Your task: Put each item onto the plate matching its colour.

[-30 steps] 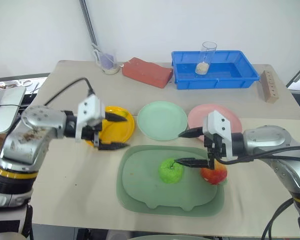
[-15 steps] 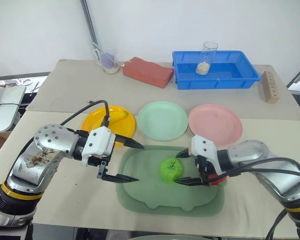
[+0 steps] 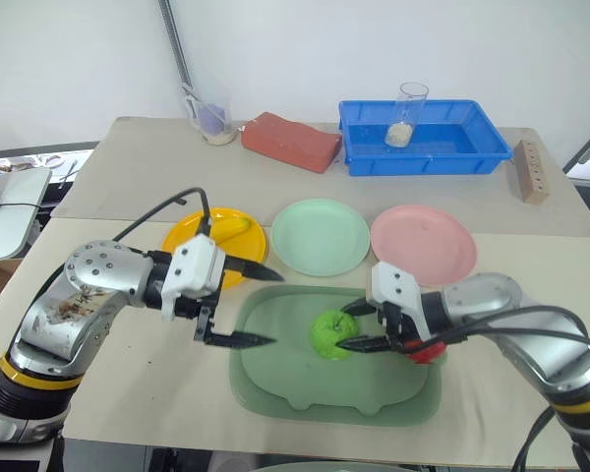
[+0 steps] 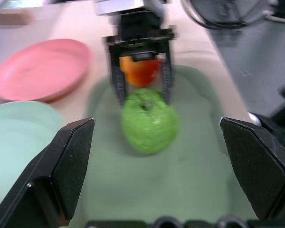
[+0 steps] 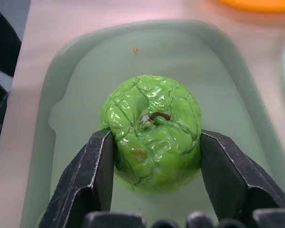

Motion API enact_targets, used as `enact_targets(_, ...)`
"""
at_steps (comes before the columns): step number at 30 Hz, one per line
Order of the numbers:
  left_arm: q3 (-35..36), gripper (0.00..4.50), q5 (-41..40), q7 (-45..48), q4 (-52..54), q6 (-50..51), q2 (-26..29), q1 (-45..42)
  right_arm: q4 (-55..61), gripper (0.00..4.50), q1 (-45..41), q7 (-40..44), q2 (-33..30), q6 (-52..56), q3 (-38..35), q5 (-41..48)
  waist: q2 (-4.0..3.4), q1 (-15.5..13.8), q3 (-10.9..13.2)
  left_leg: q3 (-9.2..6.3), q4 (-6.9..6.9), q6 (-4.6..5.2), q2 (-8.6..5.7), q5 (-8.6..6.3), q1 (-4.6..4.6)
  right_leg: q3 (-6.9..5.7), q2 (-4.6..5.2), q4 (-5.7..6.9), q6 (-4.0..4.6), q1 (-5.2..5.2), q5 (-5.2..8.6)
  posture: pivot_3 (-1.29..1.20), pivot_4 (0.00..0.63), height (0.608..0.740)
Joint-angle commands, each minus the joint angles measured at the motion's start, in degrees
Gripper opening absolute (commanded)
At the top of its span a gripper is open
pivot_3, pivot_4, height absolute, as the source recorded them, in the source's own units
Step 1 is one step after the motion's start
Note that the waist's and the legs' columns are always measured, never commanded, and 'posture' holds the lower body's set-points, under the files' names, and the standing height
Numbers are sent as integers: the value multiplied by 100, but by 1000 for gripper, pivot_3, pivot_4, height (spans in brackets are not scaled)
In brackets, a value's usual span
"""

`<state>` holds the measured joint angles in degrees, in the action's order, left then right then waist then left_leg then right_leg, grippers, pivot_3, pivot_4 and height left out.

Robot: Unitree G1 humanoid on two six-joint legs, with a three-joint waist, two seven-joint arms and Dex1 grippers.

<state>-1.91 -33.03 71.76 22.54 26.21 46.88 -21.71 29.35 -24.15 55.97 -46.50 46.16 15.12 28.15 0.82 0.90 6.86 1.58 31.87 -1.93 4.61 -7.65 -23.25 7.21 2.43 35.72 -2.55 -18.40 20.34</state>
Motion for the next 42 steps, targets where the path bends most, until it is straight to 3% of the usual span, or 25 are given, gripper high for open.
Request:
enact_targets(1, 367, 4500, -82, -890, -641, 417, -356, -460, -554, 2269, -584, -429, 446, 184, -538, 159, -2, 2, -1, -1, 1, 0, 0, 0, 1, 0, -2, 2, -1, 0, 0, 0, 150, 740)
enact_targets(8, 482, 4500, 29, -1848, -1196, 847, -932, -800, -3375, 2269, -1975, -1561, 1502, -791, -369, -1187, -8, -5, -7, -2, 4, 1, -5, 1, -3, 2, -3, 6, -2, -1, -2, 0, 150, 740)
enact_targets(11, 393, 4500, 58, -1826, -1054, 857, -915, -630, -4421, 2269, -2467, -1591, 1867, -1145, -236, -1538, -13, 13, -8, -2, -3, 1, -4, 1, -1, 2, -4, 14, -1, 3, -3, 0, 150, 740)
enact_targets(16, 382, 4500, -1, -1772, -861, 896, -860, -510, -5231, 2269, -2809, -1376, 2087, -1542, -167, -1887, -16, -5, -8, -2, -2, 1, -2, 1, -1, -4, -8, 25, -1, 10, -3, 0, 150, 740)
enact_targets(18, 422, 4500, -5, -1822, -845, 913, -867, -504, -5380, 3258, -2886, -1287, 2109, -1580, -220, -1923, -17, -13, -7, -2, 1, 0, -2, 1, 2, -6, -7, 24, -1, 2, -3, 0, 150, 740)
enact_targets(21, 460, 4500, -10, -1843, -861, 910, -865, -500, -5421, 4253, -2938, -1161, 2081, -1599, -324, -1925, -17, -8, -7, -2, 2, 0, -2, 1, 4, -7, -6, 23, -1, 2, -3, 0, 150, 740)
enact_targets(22, 462, 4500, -13, -1844, -862, 909, -864, -495, -5393, 4454, -2934, -1130, 2065, -1593, -355, -1917, -18, -3, -7, -2, 0, 0, -2, 1, 4, -7, -6, 23, -1, 2, -4, 0, 150, 740)
enact_targets(31, 313, 4500, 21, -1515, -1027, 774, -813, -706, -3360, 4454, -2251, -631, 1251, -622, -1054, -1254, -24, -36, -6, -2, -1, -1, -2, 1, -4, -12, -6, 21, -1, 8, -3, 0, 150, 740)
enact_targets(37, -200, 4500, -83, -422, -592, 742, -455, -662, -1110, 4454, -345, 869, -687, 24, -1715, -211, -28, -77, -6, 0, -2, -2, -3, -1, -2, -14, 0, -1, -2, 9, -2, 0, 150, 740)
enact_targets(42, -655, 4500, 145, 331, -377, 259, -314, -669, -218, 4454, 1298, 1381, -1577, -170, -2489, 85, -22, 20, 4, -1, -2, -2, -2, -1, 1, -12, 1, -3, -4, 13, -1, 0, 150, 740)
